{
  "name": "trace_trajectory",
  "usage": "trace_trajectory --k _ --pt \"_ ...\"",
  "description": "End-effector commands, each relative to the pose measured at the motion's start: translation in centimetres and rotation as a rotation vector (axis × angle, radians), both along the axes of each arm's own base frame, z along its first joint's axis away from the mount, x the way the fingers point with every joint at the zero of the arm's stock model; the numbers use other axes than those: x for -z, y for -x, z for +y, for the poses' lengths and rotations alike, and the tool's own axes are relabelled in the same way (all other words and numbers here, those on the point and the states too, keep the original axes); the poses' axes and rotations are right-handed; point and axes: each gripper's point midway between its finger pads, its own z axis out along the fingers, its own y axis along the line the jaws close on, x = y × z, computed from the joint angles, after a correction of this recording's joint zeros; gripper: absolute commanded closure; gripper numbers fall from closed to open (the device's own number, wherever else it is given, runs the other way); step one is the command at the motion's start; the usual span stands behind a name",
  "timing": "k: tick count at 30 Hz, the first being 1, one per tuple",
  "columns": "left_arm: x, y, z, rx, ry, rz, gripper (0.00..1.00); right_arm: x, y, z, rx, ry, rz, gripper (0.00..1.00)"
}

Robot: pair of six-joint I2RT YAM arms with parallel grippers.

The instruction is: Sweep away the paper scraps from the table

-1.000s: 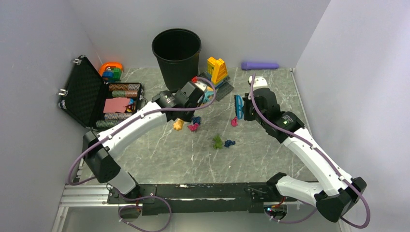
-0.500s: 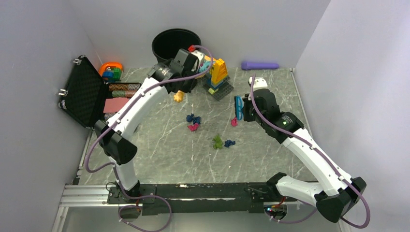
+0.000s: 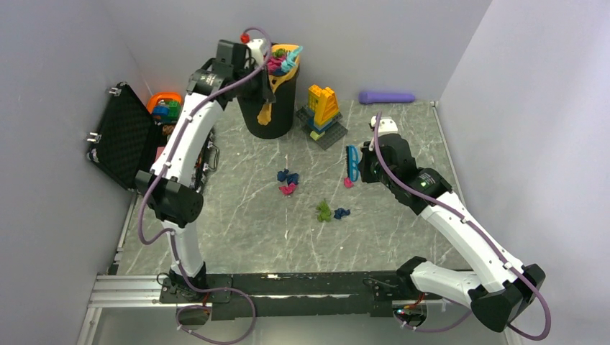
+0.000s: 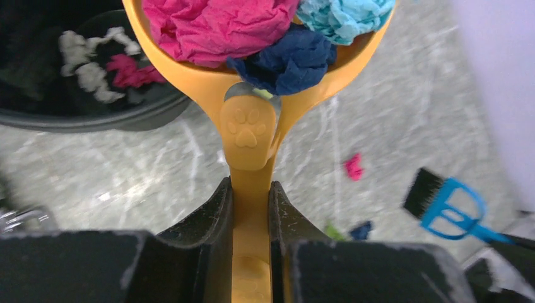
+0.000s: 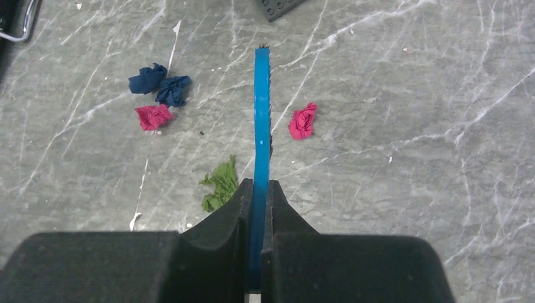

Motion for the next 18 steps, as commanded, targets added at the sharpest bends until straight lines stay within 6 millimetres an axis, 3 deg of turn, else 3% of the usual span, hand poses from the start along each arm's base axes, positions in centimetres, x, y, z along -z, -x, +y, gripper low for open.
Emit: trace_trajectory --k 1,5,10,18 --pt "-3.9 -1.0 -1.8 0.109 0.331 -0.002 1.00 -1.1 0.1 0.3 0.006 -0.059 -0.031 1.00" --pt "-3.6 -2.2 -1.6 0.145 0.522 0.099 1.00 -1.4 0.2 0.2 0.011 -0.077 -0.050 1.00" --pt "-2.7 -2.3 -1.6 0.199 0.760 0.241 1.00 -1.6 0.2 0.2 0.015 -0.081 -0.052 1.00" --pt "-3.9 -2.6 -0.4 0.234 1.123 0.378 1.00 -1.7 0.2 0.1 0.031 -0.098 -0.063 1.00"
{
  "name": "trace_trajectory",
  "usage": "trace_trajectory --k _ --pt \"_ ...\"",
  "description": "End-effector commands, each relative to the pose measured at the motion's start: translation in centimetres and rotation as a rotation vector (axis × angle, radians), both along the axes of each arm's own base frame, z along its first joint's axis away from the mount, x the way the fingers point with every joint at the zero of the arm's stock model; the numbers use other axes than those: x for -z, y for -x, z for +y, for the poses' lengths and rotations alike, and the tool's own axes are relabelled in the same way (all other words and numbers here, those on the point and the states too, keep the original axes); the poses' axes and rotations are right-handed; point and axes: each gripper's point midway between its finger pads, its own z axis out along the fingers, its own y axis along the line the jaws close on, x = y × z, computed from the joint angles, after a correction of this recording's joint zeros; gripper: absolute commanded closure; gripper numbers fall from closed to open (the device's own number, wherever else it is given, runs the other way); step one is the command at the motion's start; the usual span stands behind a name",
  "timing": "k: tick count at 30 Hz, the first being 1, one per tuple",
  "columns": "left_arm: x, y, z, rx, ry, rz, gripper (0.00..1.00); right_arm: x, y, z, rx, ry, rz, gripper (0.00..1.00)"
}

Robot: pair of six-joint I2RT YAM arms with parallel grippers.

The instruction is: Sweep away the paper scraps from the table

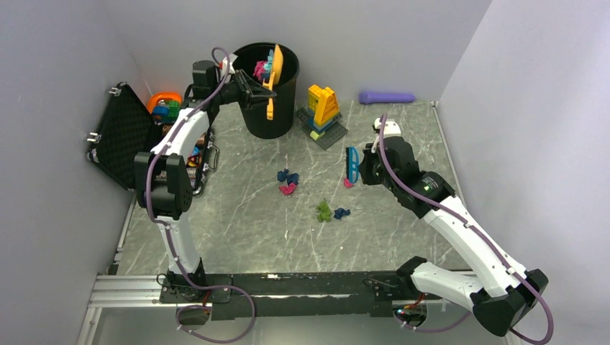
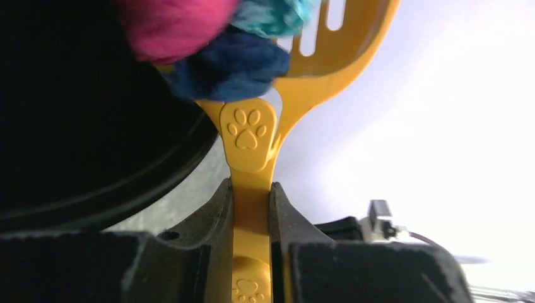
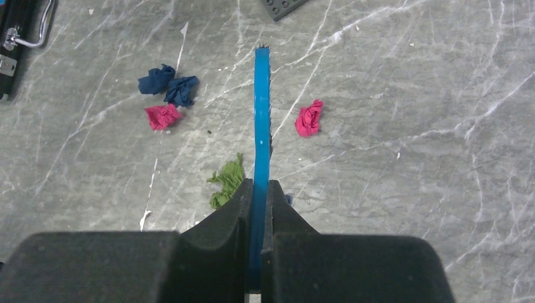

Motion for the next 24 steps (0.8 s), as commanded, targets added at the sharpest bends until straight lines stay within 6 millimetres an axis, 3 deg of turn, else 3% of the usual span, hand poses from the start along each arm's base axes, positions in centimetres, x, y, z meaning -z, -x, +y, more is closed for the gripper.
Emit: trace_trajectory --k 1,6,13,16,22,24 --pt "-6.2 1.2 -0.2 0.113 0.293 -0.061 1.00 -1.6 -0.5 0.0 0.028 -0.058 -0.065 1.00" --pt "-7.9 1.8 -0.1 0.143 0.396 -0.076 1.00 -1.4 -0.5 -0.3 0.045 -0.050 -0.063 1.00" --pt "-9.3 2.3 0.0 0.149 0.411 -0.098 1.00 -1.2 -0.6 -0.3 0.050 -0.049 -0.064 1.00" --pt "-8.5 2.0 0.1 0.143 0.398 -0.092 1.00 -1.1 -0.6 -0.3 0.050 -0.051 -0.062 1.00" --pt "-3.2 1.1 0.1 0.109 0.407 0.027 1.00 -0.9 -0.5 0.0 0.044 -0.061 -0.055 1.00" --pt "-3.1 1.6 0.2 0.106 0.415 0.016 1.00 -0.7 -0.6 0.2 0.037 -0.062 -0.046 1.00"
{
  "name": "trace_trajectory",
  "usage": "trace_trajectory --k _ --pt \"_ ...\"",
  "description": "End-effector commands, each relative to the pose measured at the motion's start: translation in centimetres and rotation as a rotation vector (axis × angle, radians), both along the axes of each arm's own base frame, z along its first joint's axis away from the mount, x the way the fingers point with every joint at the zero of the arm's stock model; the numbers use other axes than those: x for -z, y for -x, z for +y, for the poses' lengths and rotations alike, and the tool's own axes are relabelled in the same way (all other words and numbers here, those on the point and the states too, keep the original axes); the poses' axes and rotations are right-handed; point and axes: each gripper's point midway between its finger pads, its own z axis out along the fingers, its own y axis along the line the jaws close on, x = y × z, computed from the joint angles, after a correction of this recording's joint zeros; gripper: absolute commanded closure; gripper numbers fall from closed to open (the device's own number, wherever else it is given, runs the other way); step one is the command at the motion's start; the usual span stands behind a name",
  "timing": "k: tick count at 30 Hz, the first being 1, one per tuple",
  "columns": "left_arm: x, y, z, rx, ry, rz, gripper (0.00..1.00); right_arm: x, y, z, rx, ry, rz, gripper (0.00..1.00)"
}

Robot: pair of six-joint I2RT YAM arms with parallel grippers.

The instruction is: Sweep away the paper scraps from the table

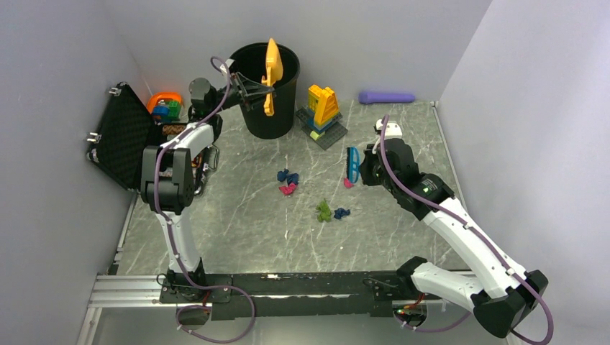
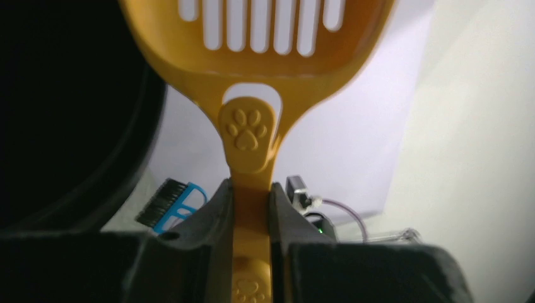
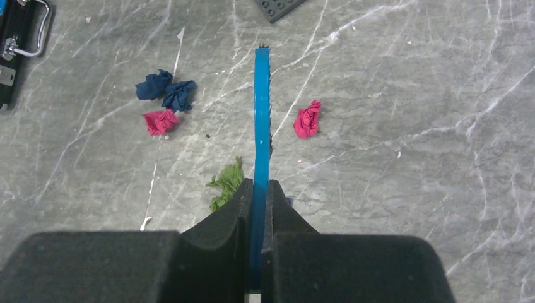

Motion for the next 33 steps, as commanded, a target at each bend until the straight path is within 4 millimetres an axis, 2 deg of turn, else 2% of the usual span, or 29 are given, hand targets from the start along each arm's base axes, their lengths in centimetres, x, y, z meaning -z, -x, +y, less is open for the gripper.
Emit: trace_trajectory --k 1,5,7,10,12,15,20,24,30,32,33 --pt "0.4 0.9 0.1 0.001 0.007 -0.045 1.00 -0.9 -0.5 0.4 0.009 -0.044 -0.033 1.00" --pt "-1.1 1.7 0.0 -0.015 -0.112 -0.116 1.00 -0.8 -0.6 0.8 0.002 -0.049 -0.014 1.00" --pt "-3.2 2.1 0.2 -0.038 -0.187 -0.189 1.00 -0.9 -0.8 1.3 -0.006 -0.065 -0.010 1.00" --pt "-4.4 2.9 0.4 -0.062 -0.297 -0.257 1.00 -1.0 -1.1 2.3 -0.021 -0.111 -0.006 1.00" --pt "-5.3 4.1 0.6 -0.073 -0.364 -0.318 1.00 -1.0 -1.2 3.3 -0.047 -0.155 -0.004 1.00" --pt "-5.5 6.1 1.1 -0.092 -0.462 -0.370 1.00 -0.9 -1.5 5.0 -0.078 -0.236 -0.002 1.00" --pt "-4.2 11.2 2.8 -0.169 -0.735 -0.433 1.00 -1.2 -2.5 7.9 -0.091 -0.414 0.002 1.00" --pt "-2.6 15.1 5.4 -0.248 -0.930 -0.451 1.00 -1.5 -3.6 11.7 -0.141 -0.535 0.059 1.00" --pt "1.9 19.9 10.8 -0.366 -1.181 -0.368 1.00 1.2 -6.4 17.9 -0.104 -0.486 0.149 1.00" --pt "3.0 21.3 12.2 -0.385 -1.248 -0.350 1.00 2.3 -7.3 19.7 -0.089 -0.519 0.188 1.00" --pt "3.4 21.8 12.8 -0.393 -1.277 -0.344 1.00 3.6 -7.8 20.6 -0.077 -0.526 0.220 1.00"
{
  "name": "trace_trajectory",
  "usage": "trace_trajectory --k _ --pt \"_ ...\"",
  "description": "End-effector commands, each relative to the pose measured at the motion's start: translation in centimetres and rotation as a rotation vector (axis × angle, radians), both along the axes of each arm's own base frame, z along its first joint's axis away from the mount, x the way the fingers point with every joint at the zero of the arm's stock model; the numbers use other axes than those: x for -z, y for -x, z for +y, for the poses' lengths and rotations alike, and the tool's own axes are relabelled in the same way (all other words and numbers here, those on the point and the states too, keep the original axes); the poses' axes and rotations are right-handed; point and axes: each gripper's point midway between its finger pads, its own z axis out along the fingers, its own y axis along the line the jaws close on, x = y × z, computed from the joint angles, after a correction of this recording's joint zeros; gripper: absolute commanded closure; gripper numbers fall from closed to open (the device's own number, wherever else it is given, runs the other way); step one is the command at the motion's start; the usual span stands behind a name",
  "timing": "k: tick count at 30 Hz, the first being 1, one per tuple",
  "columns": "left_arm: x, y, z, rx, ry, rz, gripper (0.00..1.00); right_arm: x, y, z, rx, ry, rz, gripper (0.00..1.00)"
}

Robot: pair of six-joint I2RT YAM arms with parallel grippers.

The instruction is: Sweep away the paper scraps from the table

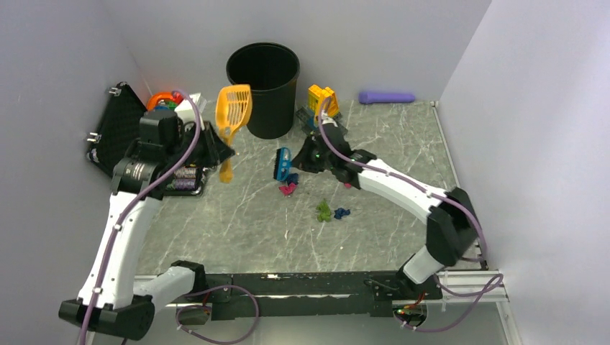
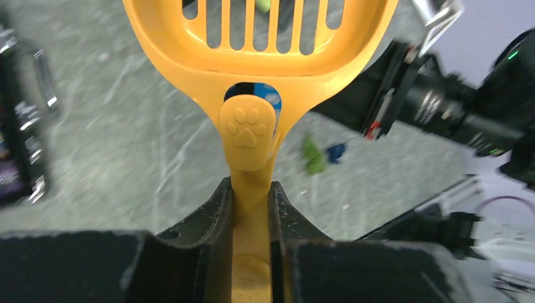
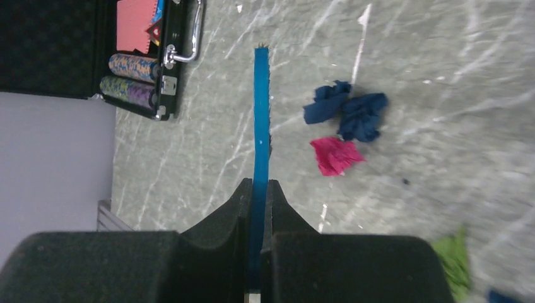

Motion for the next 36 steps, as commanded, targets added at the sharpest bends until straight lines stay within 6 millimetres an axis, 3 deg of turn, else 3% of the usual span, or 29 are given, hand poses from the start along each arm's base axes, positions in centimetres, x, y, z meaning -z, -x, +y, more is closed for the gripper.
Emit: trace_trajectory --k 1,5,8,11,15,20,26,32,36 --pt "4.3 2.1 4.9 -0.144 -0.236 0.057 1.00 -0.5 -2.9 4.0 0.061 -0.123 0.030 1.00" --pt "5.4 3.6 6.2 -0.175 -0.285 0.057 1.00 3.1 -4.8 5.1 0.130 -0.094 0.128 1.00" --pt "6.4 3.9 6.4 -0.181 -0.293 0.064 1.00 6.4 -5.6 4.0 0.245 -0.035 0.256 1.00" --pt "7.4 3.8 6.1 -0.168 -0.284 0.082 1.00 9.4 -5.5 0.6 0.353 0.095 0.403 1.00" --pt "8.2 3.7 5.2 -0.134 -0.255 0.101 1.00 12.0 -3.1 -5.8 0.462 0.355 0.580 1.00" --pt "8.8 3.3 5.0 -0.125 -0.248 0.111 1.00 11.9 -0.2 -11.4 0.482 0.462 0.639 1.00" --pt "9.5 2.8 4.4 -0.111 -0.230 0.136 1.00 8.4 0.0 -13.2 0.385 0.394 0.478 1.00" --pt "9.8 2.6 4.0 -0.097 -0.220 0.149 1.00 4.5 -1.1 -11.4 0.201 0.351 0.218 1.00" --pt "10.1 2.7 4.1 -0.104 -0.223 0.158 1.00 3.2 -0.6 -7.3 0.025 0.285 0.132 1.00"
